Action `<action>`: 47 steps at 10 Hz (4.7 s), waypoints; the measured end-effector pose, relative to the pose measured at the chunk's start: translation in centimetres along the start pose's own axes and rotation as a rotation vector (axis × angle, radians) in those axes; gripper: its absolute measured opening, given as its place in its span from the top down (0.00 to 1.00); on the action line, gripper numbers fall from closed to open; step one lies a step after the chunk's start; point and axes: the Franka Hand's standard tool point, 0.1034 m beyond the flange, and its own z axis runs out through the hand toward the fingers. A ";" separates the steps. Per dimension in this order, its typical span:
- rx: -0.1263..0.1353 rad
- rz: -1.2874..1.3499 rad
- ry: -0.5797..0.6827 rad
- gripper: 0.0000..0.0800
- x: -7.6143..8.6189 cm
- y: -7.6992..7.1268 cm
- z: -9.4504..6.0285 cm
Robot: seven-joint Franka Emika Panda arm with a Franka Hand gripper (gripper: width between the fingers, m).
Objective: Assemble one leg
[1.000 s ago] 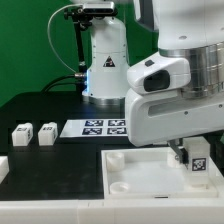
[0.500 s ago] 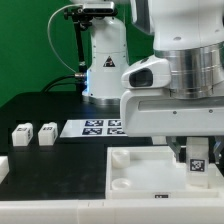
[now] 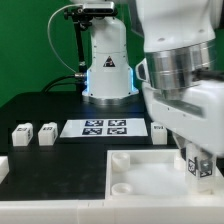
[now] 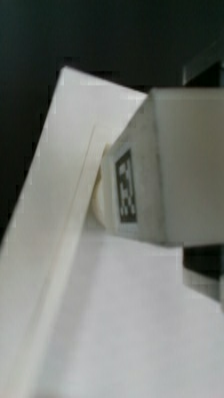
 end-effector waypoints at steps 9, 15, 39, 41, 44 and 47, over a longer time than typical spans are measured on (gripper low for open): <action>0.005 -0.624 0.005 0.19 -1.7 0.1 0.4; -0.049 -1.126 0.053 0.31 -0.7 0.1 0.5; -0.086 -1.271 0.034 0.42 -0.6 -0.3 0.1; -0.081 -1.050 0.042 0.63 -0.5 -0.3 0.1; -0.060 -0.496 0.058 0.63 -0.4 -0.2 0.1; -0.021 0.015 0.036 0.63 -0.6 -0.1 0.3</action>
Offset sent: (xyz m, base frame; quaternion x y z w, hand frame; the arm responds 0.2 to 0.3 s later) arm 0.0000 0.0000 0.0000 0.0000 0.0000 -0.0899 0.9960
